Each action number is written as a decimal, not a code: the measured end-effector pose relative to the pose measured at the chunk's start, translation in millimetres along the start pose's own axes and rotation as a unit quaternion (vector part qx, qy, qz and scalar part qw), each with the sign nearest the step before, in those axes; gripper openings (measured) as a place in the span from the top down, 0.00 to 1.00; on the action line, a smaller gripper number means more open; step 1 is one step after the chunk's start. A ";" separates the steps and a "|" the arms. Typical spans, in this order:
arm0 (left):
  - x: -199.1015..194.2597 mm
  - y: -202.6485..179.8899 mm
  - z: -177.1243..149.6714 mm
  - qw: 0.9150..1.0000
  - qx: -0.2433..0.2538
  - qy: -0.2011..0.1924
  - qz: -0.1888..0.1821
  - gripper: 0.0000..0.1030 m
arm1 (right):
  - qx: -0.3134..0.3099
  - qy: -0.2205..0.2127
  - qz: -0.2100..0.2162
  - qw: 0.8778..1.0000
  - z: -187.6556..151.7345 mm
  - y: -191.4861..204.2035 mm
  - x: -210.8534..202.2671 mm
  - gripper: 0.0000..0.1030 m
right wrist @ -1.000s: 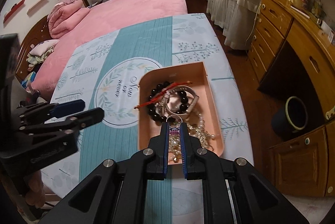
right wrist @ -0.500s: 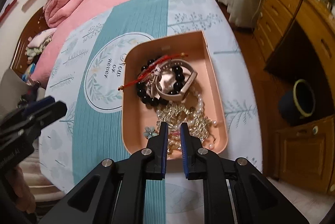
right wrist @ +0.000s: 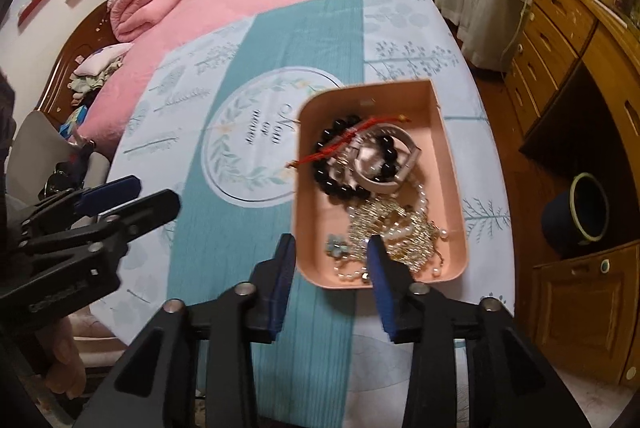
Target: Organize jewelry
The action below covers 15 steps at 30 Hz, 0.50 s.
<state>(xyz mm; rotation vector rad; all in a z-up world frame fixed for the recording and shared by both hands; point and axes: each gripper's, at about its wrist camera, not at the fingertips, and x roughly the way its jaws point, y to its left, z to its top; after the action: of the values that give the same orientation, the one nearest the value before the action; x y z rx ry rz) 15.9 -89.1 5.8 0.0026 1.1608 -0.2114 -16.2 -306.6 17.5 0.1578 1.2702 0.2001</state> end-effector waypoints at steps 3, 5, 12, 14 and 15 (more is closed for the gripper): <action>-10.0 3.1 -1.4 1.000 -0.003 -0.005 0.007 0.46 | -0.004 0.001 0.000 1.000 0.2 10.4 -8.5 0.63; -17.9 5.3 -2.5 1.000 -0.004 -0.011 0.012 0.46 | -0.003 0.004 0.003 1.000 0.5 17.5 -15.2 0.63; -51.2 14.1 -5.9 0.999 -0.017 -0.037 0.032 0.46 | -0.007 -0.012 -0.011 1.000 1.0 35.4 -46.1 0.38; -61.6 17.9 -7.0 0.998 -0.023 -0.048 0.042 0.46 | -0.005 -0.022 -0.014 1.000 1.8 39.4 -56.4 0.37; -66.2 20.6 -7.6 0.997 -0.029 -0.053 0.048 0.45 | -0.005 -0.025 -0.017 1.000 2.4 42.1 -61.2 0.37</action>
<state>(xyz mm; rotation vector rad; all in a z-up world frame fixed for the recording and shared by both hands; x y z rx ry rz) -12.8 -57.1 60.7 -0.0039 1.0581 -0.0928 -33.7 -280.1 84.7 0.1321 1.2206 0.1719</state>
